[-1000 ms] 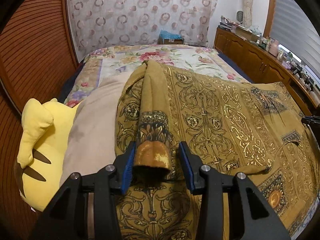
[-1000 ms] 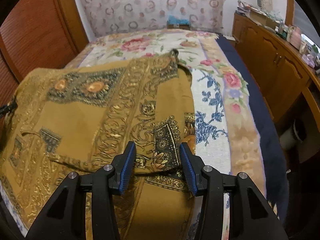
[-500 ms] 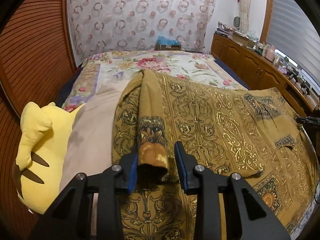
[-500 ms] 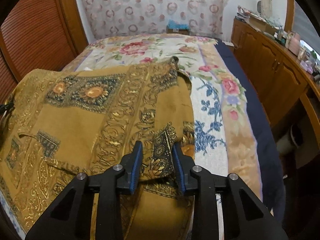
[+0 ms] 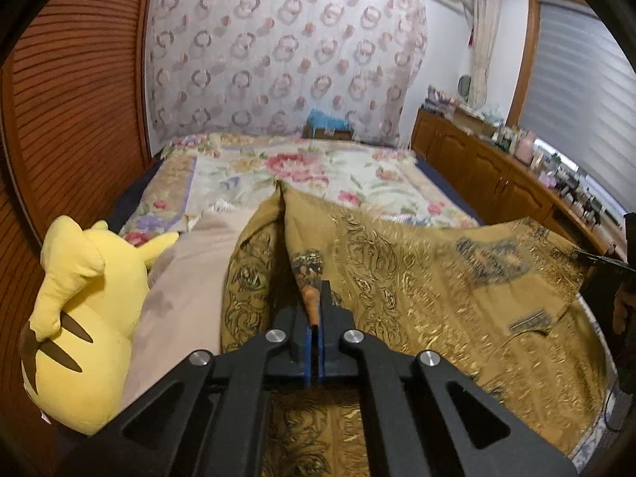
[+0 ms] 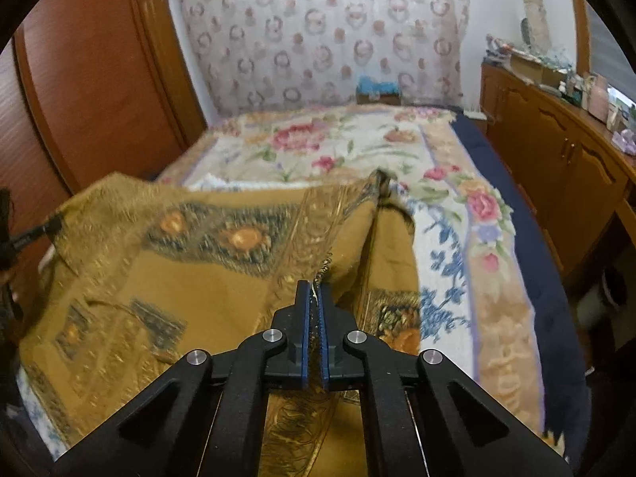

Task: Fold small clothes
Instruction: 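Fold the gripped edge over the shirt body with both tools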

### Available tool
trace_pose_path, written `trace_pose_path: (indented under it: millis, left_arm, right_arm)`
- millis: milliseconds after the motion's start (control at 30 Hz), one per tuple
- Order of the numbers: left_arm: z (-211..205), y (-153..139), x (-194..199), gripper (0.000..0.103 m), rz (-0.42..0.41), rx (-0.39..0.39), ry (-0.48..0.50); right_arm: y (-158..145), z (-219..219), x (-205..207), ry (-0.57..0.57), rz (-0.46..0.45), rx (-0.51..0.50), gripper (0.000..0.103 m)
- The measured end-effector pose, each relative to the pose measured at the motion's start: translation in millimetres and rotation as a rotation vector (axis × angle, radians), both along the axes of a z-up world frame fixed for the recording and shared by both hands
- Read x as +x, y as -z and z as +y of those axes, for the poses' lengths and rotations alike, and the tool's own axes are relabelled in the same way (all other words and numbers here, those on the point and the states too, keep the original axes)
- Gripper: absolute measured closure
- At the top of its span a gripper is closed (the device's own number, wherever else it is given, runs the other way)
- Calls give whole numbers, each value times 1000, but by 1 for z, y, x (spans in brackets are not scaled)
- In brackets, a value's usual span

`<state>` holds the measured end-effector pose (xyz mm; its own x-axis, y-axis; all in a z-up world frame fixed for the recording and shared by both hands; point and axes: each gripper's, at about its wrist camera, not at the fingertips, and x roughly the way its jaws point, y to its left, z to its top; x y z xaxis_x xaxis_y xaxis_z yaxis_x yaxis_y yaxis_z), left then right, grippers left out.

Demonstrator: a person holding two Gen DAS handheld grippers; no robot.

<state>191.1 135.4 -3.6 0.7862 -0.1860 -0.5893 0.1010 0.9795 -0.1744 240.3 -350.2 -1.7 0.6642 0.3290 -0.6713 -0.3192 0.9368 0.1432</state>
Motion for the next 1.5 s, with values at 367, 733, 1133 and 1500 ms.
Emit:
trace_pose_path:
  millis: [367, 733, 1133, 1500]
  left_arm:
    - [5, -26, -49, 103, -82, -8, -14]
    - [16, -7, -104, 103, -101, -9, -54]
    - [17, 2, -151, 103, -125, -10, -57]
    - [19, 8, -178, 103, -87, -18, -71]
  right_arm:
    - [-37, -13, -49, -3, -69, 21, 102]
    - [-33, -20, -112, -11, -91, 16, 102]
    - [-22, -21, -164, -14, -96, -32, 102]
    - [-21, -23, -186, -16, -85, -48, 102]
